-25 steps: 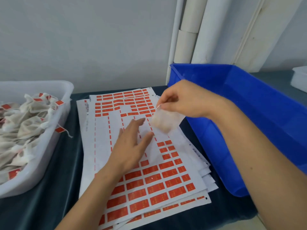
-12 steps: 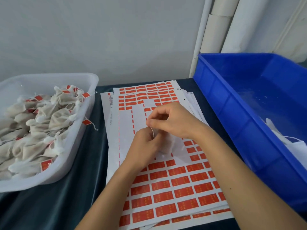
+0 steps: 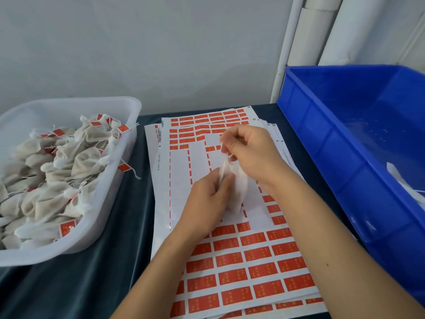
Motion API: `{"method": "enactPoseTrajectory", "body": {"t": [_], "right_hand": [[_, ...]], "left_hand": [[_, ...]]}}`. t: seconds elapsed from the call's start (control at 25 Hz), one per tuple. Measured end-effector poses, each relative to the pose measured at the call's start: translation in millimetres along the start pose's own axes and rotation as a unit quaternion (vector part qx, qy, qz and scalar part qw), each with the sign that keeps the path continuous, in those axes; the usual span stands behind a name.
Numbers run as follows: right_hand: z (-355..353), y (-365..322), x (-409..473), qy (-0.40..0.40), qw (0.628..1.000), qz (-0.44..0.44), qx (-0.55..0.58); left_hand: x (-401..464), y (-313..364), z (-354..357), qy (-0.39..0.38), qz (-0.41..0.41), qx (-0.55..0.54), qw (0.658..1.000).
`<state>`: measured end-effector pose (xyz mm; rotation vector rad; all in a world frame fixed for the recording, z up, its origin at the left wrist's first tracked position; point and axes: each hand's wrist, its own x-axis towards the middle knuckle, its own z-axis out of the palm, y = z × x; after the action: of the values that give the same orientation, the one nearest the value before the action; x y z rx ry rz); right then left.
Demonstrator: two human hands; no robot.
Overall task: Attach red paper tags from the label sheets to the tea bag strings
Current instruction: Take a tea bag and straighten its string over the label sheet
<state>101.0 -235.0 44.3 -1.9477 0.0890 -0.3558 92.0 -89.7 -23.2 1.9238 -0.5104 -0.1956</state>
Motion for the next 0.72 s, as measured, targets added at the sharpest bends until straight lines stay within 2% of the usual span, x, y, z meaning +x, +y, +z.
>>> {"method": "enactPoseTrajectory", "body": {"t": [0.12, 0.24, 0.32, 0.4, 0.56, 0.64, 0.72], "right_hand": [[-10.6, -3.6, 7.7, 0.087, 0.992, 0.062, 0.070], [-17.1, -2.7, 12.4, 0.140, 0.978, 0.094, 0.119], [-17.7, -1.0, 12.6, 0.157, 0.963, 0.116, 0.187], [-16.6, 1.0, 9.3, 0.140, 0.946, 0.129, 0.261], [-12.6, 11.5, 2.2, 0.114, 0.960, 0.115, 0.227], [-13.5, 20.4, -0.1, 0.125, 0.952, 0.139, 0.243], [-12.9, 32.1, -5.9, 0.177, 0.950, 0.178, 0.187]], "left_hand": [[-3.7, 5.0, -1.9, -0.020, 0.011, 0.027, 0.999], [-4.2, 8.6, -2.4, -0.022, 0.019, 0.052, 0.998], [-4.0, 9.5, -2.2, -0.016, 0.017, 0.054, 0.998], [-5.5, 8.8, -2.7, -0.029, 0.012, 0.020, 0.999], [-7.0, 8.0, -9.7, -0.029, -0.022, -0.075, 0.997], [-2.5, 7.9, -9.0, -0.011, 0.001, -0.053, 0.999], [1.6, 5.8, -7.3, 0.001, 0.010, -0.041, 0.999]]}}
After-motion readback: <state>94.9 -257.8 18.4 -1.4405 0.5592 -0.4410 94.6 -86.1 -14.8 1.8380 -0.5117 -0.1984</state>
